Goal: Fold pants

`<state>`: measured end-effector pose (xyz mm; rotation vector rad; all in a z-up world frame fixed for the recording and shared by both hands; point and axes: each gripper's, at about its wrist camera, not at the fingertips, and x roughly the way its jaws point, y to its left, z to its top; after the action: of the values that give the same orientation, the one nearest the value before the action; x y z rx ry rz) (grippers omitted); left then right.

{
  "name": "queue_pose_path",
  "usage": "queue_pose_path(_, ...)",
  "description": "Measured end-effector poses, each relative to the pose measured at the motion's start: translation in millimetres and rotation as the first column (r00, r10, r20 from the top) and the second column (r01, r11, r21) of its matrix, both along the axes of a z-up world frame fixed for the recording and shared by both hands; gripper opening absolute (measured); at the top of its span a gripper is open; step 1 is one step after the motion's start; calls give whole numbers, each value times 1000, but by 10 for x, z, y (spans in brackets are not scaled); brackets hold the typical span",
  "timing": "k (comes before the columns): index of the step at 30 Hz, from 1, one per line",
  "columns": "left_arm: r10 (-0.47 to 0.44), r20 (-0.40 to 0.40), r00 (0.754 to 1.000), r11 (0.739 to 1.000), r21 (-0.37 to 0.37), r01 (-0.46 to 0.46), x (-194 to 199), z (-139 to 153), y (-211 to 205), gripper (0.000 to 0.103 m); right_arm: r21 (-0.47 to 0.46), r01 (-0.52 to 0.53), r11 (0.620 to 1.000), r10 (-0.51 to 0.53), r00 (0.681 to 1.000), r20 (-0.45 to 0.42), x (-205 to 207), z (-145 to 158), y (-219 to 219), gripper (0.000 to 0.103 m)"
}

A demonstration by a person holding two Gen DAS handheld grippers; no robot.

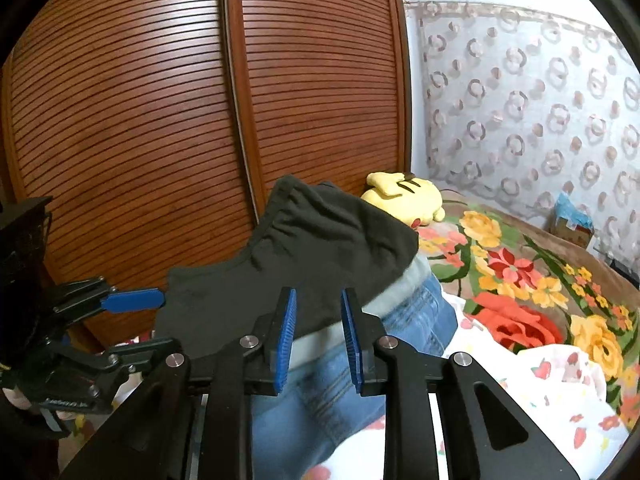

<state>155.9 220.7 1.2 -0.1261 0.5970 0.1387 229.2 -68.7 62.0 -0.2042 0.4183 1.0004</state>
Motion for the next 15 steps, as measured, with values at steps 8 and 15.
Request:
queue_pose_path(8,6,62,998,1000,25,-8,-170,150,-116,80,23,25,999,-26,1000,15,-307,2,-287,30)
queue_pose_path(15,19,121,993,998,57,-26,-348,326,-216,95,46,55,997,-56,998,26,-541,50,-471,43)
